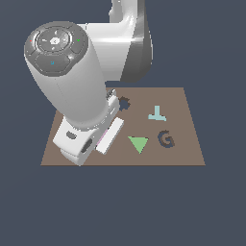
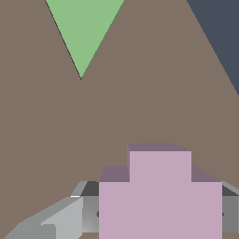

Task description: Insert a designated object into the corresponding slot on a board.

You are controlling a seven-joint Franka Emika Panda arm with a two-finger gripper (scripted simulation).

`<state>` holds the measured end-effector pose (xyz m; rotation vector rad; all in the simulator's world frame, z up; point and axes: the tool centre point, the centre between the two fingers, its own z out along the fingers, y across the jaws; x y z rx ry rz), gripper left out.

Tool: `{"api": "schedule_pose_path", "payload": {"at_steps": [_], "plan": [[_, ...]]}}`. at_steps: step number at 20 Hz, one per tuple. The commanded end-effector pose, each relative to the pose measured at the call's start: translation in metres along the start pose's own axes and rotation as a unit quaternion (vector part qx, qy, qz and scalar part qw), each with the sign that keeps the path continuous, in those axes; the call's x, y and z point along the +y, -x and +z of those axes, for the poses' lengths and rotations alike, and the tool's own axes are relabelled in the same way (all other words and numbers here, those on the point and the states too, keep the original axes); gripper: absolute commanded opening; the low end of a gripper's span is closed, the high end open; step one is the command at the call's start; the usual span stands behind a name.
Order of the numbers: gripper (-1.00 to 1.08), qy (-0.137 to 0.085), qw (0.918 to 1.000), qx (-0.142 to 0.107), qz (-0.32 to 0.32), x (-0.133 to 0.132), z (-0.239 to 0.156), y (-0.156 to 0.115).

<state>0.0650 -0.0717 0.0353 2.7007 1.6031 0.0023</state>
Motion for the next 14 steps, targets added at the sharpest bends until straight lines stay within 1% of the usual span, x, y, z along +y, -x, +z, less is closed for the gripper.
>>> {"api": "schedule_pose_path", "payload": {"at_steps": [1,4,7,10,12,14], "plan": [[-1.00,0.000,0.9979,0.000,-0.064,-0.010,-0.001,-0.009],[-1.00,0.000,0.9903,0.000,-0.139,-0.024,-0.001,-0.018],[-1.00,0.000,0.9770,0.000,-0.213,-0.039,-0.002,-0.025],[-1.00,0.000,0.9584,0.000,-0.285,-0.054,-0.003,-0.029],[-1.00,0.000,0.9432,0.000,-0.332,-0.065,-0.003,-0.031],[-1.00,0.000,0.9259,0.000,-0.378,-0.076,-0.003,-0.031]]}}
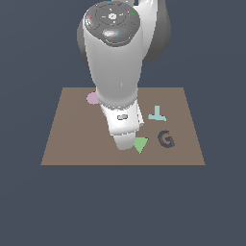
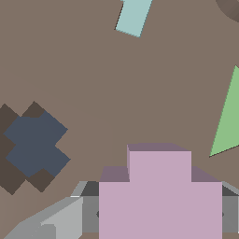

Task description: Insert a designated object into the corresponding slot on a board.

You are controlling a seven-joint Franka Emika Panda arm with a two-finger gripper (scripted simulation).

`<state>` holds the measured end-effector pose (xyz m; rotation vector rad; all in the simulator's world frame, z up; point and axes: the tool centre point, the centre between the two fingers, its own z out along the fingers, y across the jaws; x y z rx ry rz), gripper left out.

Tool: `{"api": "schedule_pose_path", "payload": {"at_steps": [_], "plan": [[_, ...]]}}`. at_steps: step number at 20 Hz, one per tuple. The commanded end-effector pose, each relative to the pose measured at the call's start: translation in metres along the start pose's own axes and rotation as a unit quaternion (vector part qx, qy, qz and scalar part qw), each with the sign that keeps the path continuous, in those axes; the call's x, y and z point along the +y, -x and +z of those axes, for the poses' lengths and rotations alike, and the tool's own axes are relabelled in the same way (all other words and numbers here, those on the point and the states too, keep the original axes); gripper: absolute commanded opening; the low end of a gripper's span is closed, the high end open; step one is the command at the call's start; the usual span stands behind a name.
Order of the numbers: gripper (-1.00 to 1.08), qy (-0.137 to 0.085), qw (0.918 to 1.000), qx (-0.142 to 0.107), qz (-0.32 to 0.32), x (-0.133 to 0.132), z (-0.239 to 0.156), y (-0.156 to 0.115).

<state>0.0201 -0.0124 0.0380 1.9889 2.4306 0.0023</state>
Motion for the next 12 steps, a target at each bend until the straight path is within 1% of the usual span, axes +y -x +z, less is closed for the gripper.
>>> {"api": "schedule_pose_path", "payload": {"at_steps": [1,3,5,12], "plan": [[-1.00,0.000,0.9981,0.000,-0.062,-0.010,-0.001,-0.009],[-1.00,0.000,0.9940,0.000,-0.110,-0.019,-0.001,-0.014],[-1.00,0.000,0.9879,0.000,-0.155,-0.028,-0.001,-0.019],[-1.00,0.000,0.9594,0.000,-0.282,-0.055,-0.002,-0.028]]}}
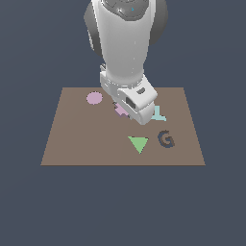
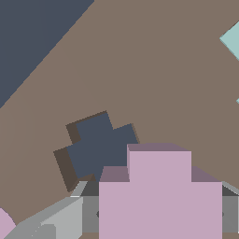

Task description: Insert a designated object into the corresponding slot on a board.

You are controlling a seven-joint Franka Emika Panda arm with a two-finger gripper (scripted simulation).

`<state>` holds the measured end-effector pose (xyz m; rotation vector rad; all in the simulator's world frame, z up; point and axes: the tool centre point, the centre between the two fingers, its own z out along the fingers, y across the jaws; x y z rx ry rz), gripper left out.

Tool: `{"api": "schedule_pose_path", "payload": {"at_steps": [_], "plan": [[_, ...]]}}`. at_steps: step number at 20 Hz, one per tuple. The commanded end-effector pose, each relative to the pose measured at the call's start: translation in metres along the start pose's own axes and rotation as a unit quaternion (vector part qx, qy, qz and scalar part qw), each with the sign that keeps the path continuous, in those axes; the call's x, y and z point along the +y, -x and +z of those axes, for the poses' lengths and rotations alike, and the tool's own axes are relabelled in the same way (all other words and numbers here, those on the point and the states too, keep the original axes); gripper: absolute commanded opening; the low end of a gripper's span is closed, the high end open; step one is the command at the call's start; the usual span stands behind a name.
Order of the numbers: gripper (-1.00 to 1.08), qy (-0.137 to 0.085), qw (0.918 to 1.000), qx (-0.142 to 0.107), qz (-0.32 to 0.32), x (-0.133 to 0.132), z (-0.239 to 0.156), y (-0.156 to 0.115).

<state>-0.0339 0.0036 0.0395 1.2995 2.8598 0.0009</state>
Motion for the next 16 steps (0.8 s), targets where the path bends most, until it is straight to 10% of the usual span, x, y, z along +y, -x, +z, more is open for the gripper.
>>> {"api": "schedule_pose_path", "payload": {"at_steps": [1,16], "plan": [[-1.00,0.000,0.9991,0.000,-0.041,-0.007,0.000,-0.006],[-1.00,0.000,0.9855,0.000,-0.170,-0.032,-0.001,-0.018]]}}
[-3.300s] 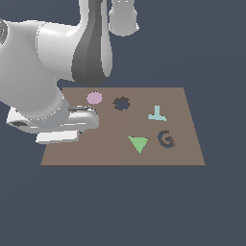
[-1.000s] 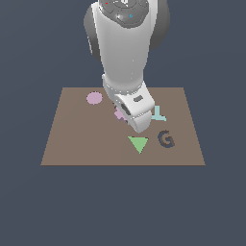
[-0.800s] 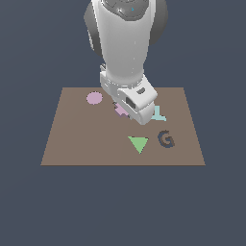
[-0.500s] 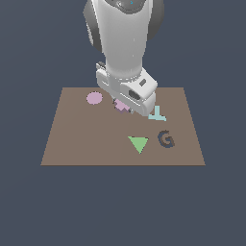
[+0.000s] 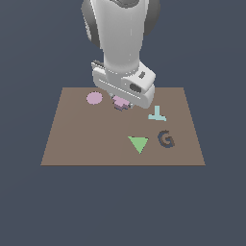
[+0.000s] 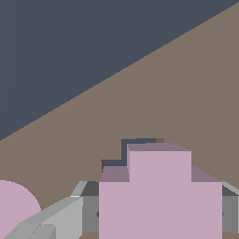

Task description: Insert a designated object into the corresponding slot on a board.

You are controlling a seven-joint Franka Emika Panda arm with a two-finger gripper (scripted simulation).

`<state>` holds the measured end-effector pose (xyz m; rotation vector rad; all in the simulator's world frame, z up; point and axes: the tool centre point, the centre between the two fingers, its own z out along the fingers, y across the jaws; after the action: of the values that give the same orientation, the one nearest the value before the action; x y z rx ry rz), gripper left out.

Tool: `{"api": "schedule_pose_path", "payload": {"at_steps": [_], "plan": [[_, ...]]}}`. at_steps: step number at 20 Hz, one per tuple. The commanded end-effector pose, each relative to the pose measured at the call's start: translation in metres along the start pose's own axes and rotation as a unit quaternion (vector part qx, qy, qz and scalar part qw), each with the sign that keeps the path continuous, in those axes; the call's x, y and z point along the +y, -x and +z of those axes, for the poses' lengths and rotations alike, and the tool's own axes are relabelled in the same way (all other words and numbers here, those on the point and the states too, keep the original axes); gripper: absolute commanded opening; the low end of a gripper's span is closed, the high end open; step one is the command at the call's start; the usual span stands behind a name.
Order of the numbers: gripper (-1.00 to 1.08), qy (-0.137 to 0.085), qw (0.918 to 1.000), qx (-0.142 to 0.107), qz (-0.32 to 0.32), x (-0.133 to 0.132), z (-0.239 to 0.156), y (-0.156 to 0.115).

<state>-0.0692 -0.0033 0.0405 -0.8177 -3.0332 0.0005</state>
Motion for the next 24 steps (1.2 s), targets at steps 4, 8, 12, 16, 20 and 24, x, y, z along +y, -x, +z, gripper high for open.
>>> {"api": "schedule_pose_path", "payload": {"at_steps": [4,8,12,16,20,24], "plan": [[-1.00,0.000,0.9999,0.000,-0.014,-0.002,0.000,-0.001],[-1.00,0.000,0.9999,0.000,-0.012,-0.002,0.000,-0.001],[-1.00,0.000,0.9999,0.000,-0.012,-0.002,0.004,-0.001],[-1.00,0.000,0.9999,0.000,-0.012,-0.002,0.010,-0.001],[1.00,0.000,0.9999,0.000,-0.012,-0.002,0.010,-0.001],[1.00,0.000,0.9999,0.000,-0.012,-0.002,0.010,-0.001]]}}
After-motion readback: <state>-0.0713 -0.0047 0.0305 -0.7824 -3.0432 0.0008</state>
